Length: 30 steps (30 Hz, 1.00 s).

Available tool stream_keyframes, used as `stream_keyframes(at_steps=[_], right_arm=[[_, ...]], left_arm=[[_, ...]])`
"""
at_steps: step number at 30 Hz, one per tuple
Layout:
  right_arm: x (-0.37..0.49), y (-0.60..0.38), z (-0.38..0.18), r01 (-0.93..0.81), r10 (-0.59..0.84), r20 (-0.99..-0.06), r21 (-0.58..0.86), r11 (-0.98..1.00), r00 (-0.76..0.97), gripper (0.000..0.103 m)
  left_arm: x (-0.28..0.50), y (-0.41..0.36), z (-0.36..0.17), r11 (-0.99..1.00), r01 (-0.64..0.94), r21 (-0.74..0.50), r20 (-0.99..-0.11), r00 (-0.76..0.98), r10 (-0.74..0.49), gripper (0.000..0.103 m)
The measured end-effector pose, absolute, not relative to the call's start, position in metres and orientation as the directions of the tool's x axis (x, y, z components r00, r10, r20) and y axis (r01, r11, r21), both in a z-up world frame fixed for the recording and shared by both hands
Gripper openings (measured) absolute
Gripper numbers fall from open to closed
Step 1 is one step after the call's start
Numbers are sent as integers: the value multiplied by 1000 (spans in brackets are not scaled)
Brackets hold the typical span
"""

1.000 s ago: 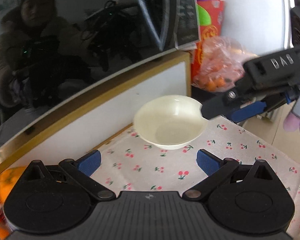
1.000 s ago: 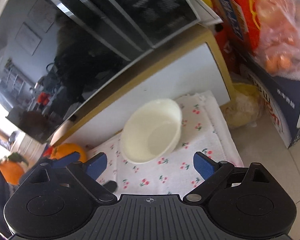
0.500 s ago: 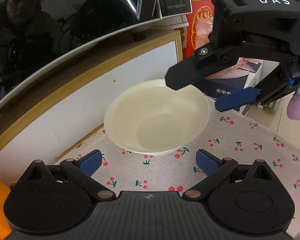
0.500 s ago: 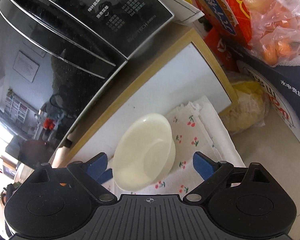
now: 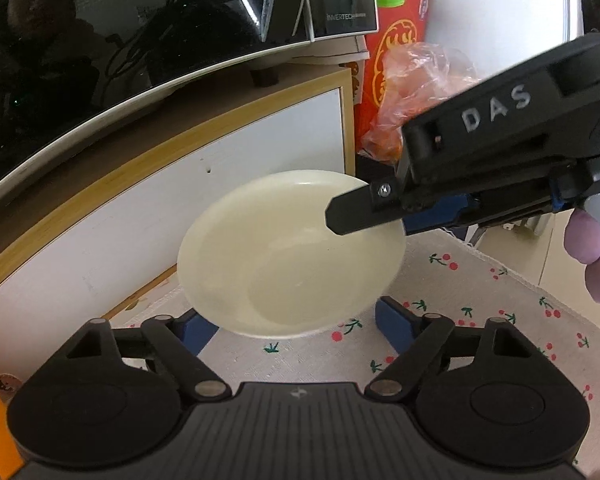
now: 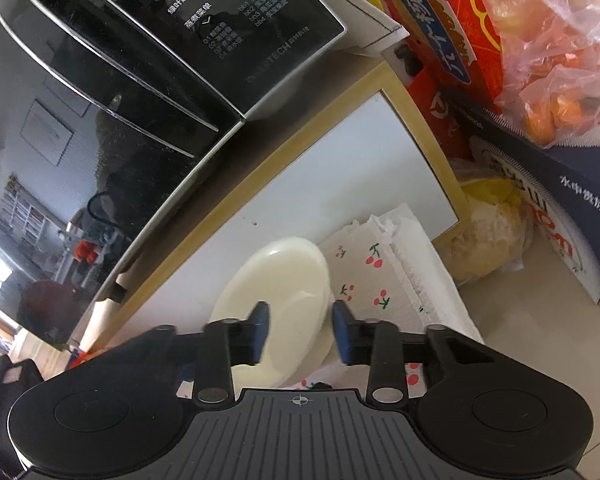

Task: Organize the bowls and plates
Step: 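Lift the small white bowl and carry it over the nested bowls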

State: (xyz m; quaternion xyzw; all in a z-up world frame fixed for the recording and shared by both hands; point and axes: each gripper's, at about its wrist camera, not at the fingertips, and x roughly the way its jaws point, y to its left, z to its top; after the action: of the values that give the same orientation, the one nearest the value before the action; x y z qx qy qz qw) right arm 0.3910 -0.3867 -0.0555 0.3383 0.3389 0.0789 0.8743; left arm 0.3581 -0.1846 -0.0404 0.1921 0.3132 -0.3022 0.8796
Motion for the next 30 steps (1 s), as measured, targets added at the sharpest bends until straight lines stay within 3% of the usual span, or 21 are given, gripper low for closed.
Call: stream_keyframes(at_steps=[4, 16, 30], right_arm=[[388, -388, -54, 80, 371, -533, 643, 761, 760, 18], [379, -384, -37, 40, 379, -521, 626, 779, 765, 17], [347, -381, 4, 10, 381, -488, 625, 781, 785, 17]], left_arm=[[356, -182, -36, 746, 648, 152, -673, 621, -402, 80], [363, -195, -38, 747, 644, 162, -669, 628, -397, 77], [328, -187, 3, 758, 628, 175, -645, 655, -393, 77]])
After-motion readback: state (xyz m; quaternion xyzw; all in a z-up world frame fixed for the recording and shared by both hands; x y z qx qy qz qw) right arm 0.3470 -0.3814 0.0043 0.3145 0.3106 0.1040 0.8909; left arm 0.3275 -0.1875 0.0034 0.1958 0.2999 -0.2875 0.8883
